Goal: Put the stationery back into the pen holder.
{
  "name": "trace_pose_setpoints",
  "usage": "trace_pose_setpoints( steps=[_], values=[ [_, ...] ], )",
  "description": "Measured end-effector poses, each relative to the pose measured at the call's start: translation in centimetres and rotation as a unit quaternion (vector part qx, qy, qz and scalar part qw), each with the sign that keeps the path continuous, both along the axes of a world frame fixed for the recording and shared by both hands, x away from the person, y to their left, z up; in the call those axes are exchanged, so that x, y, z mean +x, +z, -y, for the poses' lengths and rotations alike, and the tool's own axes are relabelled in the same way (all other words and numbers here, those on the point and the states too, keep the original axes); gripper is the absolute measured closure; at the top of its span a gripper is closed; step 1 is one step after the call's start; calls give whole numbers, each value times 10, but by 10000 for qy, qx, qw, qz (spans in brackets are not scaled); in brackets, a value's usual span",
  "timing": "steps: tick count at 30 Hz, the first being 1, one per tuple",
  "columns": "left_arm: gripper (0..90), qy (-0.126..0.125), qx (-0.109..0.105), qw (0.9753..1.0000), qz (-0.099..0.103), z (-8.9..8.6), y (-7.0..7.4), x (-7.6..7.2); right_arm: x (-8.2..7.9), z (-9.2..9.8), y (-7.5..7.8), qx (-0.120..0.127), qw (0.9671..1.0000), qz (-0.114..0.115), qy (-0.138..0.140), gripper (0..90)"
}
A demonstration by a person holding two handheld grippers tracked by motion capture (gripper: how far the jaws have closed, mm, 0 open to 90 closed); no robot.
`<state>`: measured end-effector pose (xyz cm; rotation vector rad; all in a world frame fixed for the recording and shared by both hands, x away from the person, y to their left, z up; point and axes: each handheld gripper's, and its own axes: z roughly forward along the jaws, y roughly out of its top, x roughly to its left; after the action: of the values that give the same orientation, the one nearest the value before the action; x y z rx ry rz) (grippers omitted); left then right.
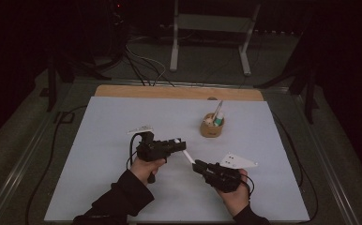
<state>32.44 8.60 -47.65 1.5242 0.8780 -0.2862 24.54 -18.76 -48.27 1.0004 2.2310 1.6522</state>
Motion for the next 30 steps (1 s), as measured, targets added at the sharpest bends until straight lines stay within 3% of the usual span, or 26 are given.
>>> trace_pose_setpoints(
  steps=[8, 11, 14, 15, 17, 21, 24, 30],
  values=[
    [753, -179, -383, 9988, -258, -3, 0, 2, 0, -1, 0, -26, 10000, -12, 60, 782],
    [786, -306, -488, 9981, -238, -2, 2, 0, 0, -3, -1, -87, 9999, -15, 87, 781],
    [797, -316, -442, 9985, -44, 1, 6, -3, 0, -5, -1, -127, 9999, -56, 82, 764],
    [798, -264, -399, 9988, 50, 1, 8, -5, 1, -5, -1, -117, 9999, -95, 85, 718],
    [798, -251, -249, 9989, 301, 2, 12, -7, 2, -4, -2, -44, 9999, -58, 77, 523],
    [799, -175, 113, 9980, 604, 3, 19, -10, 3, -5, -4, -177, 9998, -61, -15, 311],
    [799, -130, 302, 9961, 821, 4, 23, -12, 4, -6, -3, -290, 9995, -39, -88, 225],
    [799, -125, 536, 9926, 1084, 6, 27, -15, 6, 0, -4, -185, 9997, -158, -93, 137]
  ],
)
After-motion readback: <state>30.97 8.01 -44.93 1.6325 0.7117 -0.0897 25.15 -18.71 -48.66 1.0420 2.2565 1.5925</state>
